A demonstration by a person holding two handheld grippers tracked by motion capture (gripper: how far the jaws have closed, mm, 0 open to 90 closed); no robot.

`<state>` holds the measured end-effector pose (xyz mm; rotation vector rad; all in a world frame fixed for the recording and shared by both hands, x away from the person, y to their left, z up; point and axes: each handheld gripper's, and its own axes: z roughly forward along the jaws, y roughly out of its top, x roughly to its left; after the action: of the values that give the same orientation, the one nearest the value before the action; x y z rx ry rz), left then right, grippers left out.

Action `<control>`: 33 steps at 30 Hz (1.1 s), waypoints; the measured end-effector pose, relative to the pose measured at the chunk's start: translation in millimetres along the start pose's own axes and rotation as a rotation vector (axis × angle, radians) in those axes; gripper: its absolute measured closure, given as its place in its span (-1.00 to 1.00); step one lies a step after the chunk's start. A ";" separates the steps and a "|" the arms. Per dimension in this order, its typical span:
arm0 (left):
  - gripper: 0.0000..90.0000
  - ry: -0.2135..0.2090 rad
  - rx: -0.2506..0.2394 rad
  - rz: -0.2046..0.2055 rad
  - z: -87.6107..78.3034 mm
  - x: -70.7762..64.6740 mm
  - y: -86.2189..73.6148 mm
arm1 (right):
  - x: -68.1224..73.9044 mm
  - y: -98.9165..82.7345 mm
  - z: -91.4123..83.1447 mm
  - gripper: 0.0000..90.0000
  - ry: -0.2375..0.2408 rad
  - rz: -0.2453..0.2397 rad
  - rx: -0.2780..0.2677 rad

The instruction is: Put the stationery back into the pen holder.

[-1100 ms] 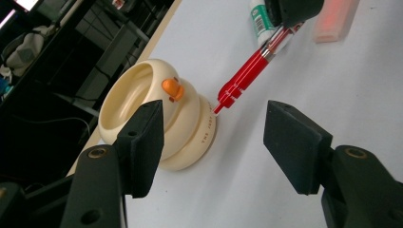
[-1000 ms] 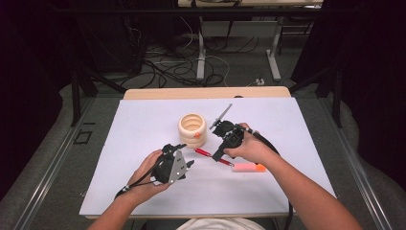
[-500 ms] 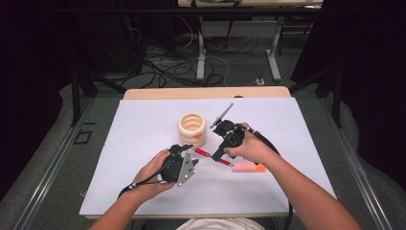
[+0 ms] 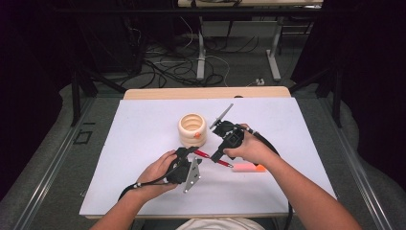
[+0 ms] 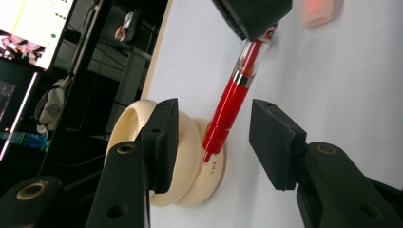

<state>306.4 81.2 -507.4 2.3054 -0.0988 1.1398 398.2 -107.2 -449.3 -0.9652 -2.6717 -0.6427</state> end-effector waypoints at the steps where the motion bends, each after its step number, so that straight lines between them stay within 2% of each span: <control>1: 0.20 0.002 0.002 0.009 0.6 -0.7 0.4 | 0.1 0.1 0.1 0.77 0.001 0.001 -0.001; 3: 0.21 -0.008 0.009 0.030 2.9 -2.9 1.8 | 1.7 0.2 0.0 0.77 -0.002 0.019 0.005; 4: 0.21 -0.003 0.006 0.040 4.1 -4.3 2.4 | 0.2 0.7 0.7 0.77 0.005 -0.004 -0.002; 6: 0.24 -0.016 0.017 0.065 5.5 -6.6 3.9 | 0.8 1.2 1.2 0.77 0.010 0.001 0.000; 9: 0.29 -0.011 0.020 0.101 7.1 -9.4 5.7 | 1.7 2.0 2.3 0.77 0.011 -0.001 -0.001; 10: 0.30 -0.011 0.017 0.112 7.8 -9.8 6.1 | 3.1 1.9 2.2 0.77 0.013 0.017 0.004; 11: 0.33 -0.007 0.020 0.123 7.9 -10.2 6.6 | 2.3 2.1 3.4 0.77 0.011 -0.005 -0.010; 12: 0.35 -0.010 0.022 0.131 8.1 -10.7 7.0 | 3.1 2.4 3.5 0.77 0.013 -0.001 -0.006; 13: 0.37 -0.008 0.024 0.144 8.2 -11.0 7.6 | 4.0 1.7 6.3 0.77 0.020 0.008 -0.038; 15: 0.41 -0.006 0.025 0.157 8.7 -12.5 8.3 | 4.0 2.9 4.2 0.77 0.016 -0.003 -0.002; 19: 0.47 -0.002 0.030 0.184 9.0 -14.7 10.0 | 4.7 3.6 4.9 0.77 0.019 -0.008 0.003; 20: 0.48 0.001 0.034 0.204 8.6 -14.9 10.8 | 4.8 3.6 5.5 0.77 0.019 -0.012 0.003; 22: 0.55 -0.010 0.032 0.212 9.1 -16.4 11.3 | 6.5 3.7 5.6 0.77 0.013 0.006 0.013; 23: 0.57 -0.014 0.045 0.233 8.3 -16.3 11.7 | 4.9 4.2 6.7 0.77 0.023 -0.017 0.005; 24: 0.59 -0.017 0.047 0.233 8.5 -17.1 11.6 | 4.9 4.7 6.0 0.77 0.022 -0.019 0.016; 26: 0.63 -0.021 0.061 0.256 8.6 -17.3 11.8 | 5.5 4.6 7.0 0.77 0.022 -0.016 0.003; 29: 0.70 -0.016 0.061 0.249 8.6 -18.4 11.8 | 6.8 4.6 8.3 0.77 0.018 -0.007 0.001; 33: 0.75 -0.012 0.064 0.260 8.2 -17.7 11.8 | 7.7 4.9 8.7 0.77 0.006 -0.005 0.005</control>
<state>297.4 64.0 -519.3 2.4073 -0.3815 1.2718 395.0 -95.4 -452.6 -0.9545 -2.6701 -0.6379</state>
